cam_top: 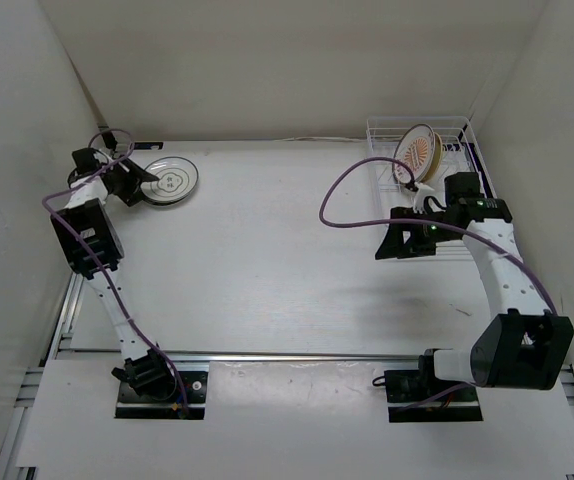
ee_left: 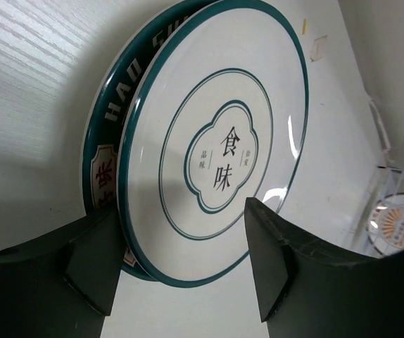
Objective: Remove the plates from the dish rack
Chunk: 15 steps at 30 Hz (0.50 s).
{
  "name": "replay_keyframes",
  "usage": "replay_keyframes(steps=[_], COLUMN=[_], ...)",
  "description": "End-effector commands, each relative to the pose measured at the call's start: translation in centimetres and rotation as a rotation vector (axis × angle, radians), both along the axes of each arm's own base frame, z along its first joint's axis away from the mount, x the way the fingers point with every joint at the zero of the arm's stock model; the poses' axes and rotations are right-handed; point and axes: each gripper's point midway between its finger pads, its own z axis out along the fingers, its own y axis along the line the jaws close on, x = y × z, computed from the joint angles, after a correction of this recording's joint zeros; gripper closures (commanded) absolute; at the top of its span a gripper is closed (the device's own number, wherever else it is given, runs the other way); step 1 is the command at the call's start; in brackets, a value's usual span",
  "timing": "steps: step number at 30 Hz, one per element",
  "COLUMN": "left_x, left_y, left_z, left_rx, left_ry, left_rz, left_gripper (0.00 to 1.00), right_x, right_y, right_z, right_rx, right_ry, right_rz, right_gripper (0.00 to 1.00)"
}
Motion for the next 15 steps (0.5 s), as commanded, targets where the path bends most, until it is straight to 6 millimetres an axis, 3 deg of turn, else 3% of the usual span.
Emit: replay_keyframes(steps=[1,4,15], left_x=[0.7,0.7,0.6], left_y=[0.5,0.6,2.0], left_z=[5.8,5.2,6.8], left_rx=[0.176,0.235,0.41], left_ry=[-0.088,-0.055,-0.036], left_rz=[-0.008,0.004,0.043], left_gripper=[0.24,0.24,0.23], right_x=[0.3,0.0,0.3], right_y=[0.3,0.5,-0.1], right_z=[1.0,1.0,0.9], right_rx=[0.036,0.047,0.059], right_ry=[-0.052,-0.047,-0.041], right_rz=[0.006,0.003,-0.031], right_gripper=[0.18,0.18,0.18])
